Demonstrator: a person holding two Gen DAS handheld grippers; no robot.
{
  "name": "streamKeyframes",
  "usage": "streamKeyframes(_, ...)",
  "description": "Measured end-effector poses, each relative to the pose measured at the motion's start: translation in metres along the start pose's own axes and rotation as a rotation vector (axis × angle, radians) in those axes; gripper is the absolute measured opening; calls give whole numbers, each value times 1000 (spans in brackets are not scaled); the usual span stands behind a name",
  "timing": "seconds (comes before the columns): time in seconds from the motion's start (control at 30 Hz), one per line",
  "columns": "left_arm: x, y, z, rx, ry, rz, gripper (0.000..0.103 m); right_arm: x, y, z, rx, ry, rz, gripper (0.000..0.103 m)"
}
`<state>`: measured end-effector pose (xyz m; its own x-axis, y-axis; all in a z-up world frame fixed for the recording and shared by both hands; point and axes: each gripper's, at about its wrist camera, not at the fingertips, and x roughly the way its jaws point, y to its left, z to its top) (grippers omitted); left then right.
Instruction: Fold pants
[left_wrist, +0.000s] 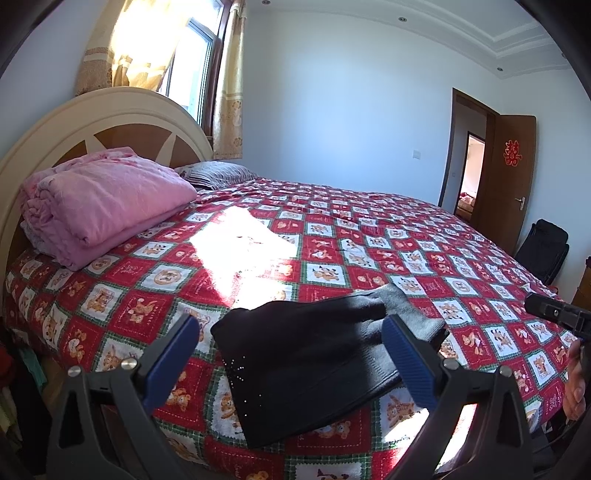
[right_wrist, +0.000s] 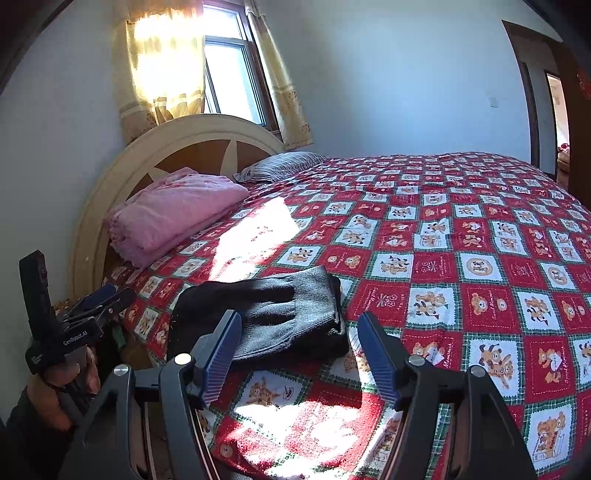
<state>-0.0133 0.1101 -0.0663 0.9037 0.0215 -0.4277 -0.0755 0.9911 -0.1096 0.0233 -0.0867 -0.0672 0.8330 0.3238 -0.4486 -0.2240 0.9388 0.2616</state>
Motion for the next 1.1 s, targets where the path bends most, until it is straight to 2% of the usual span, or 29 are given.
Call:
streamKeyframes(0.4, 1, -2, -3, 2, 0, -4, 103, -2, 2, 0, -14, -10, -10, 68)
streamKeyframes(0.77, 5, -2, -2, 17, 24, 22, 103, -2, 3, -1, -27, -13, -14, 69)
streamKeyframes(1.1, 10, 4, -2, -37, 38, 33, 103, -1, 4, -4, -42, -16, -21, 69)
